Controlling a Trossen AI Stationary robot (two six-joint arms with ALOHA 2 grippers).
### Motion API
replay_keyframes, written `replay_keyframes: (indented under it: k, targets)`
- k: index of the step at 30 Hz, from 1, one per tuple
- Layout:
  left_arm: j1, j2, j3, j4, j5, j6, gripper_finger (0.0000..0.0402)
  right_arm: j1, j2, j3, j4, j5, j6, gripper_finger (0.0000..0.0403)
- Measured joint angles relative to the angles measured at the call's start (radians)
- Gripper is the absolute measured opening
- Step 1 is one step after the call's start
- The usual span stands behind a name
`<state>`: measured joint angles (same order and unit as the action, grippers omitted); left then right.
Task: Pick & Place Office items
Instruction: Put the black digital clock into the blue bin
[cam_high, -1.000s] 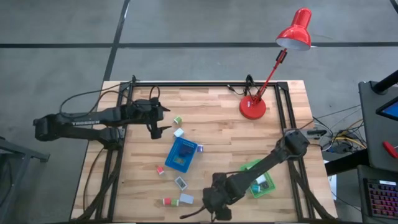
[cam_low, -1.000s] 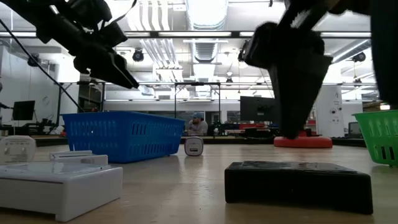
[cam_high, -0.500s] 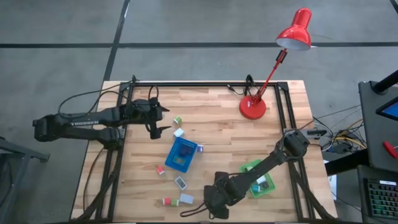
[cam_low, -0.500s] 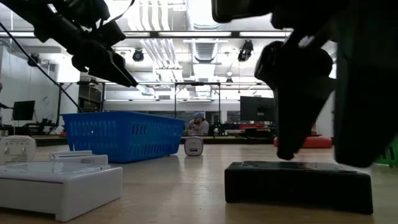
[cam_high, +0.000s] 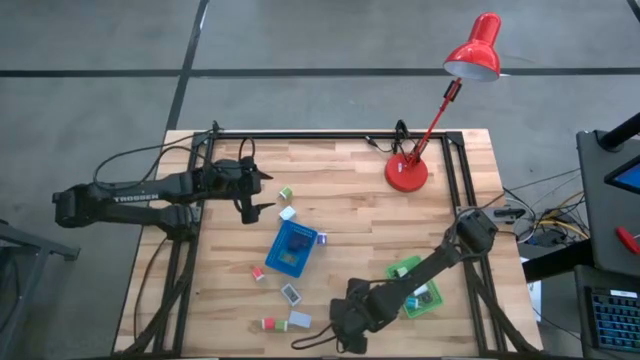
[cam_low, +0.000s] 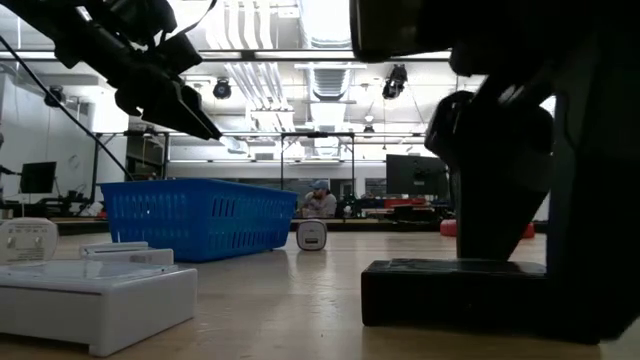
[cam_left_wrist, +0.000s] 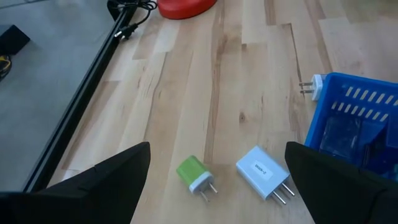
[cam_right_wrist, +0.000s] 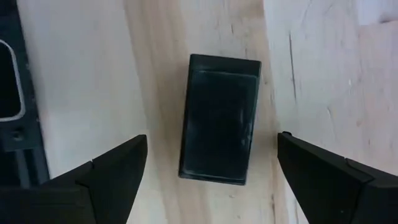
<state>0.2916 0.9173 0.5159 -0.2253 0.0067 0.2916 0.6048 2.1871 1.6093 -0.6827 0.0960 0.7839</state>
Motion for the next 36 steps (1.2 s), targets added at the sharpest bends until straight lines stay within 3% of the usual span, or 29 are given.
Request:
replay_keyframes:
  k: [6,12,23,36]
  targets:
    - [0.000,0.000,0.000,0.000,0.000,0.000,0.0378,0.006,-0.001,-0.009,-0.007,0.062,0.010,0.0340]
    - [0.000,0.000,0.000,0.000,0.000,0.000,0.0378,0.011,0.000,-0.009,-0.007,0.090,0.008,0.0299]
    - [0.000,0.000,0.000,0.000,0.000,0.000,0.0378,0.019,0.006,-0.009,0.012,0.086,-0.005,0.0144]
    - [0.000,0.000,0.000,0.001,0.000,-0.004,0.0378,0.019,0.006,-0.009,0.020,0.061,-0.031,0.0143]
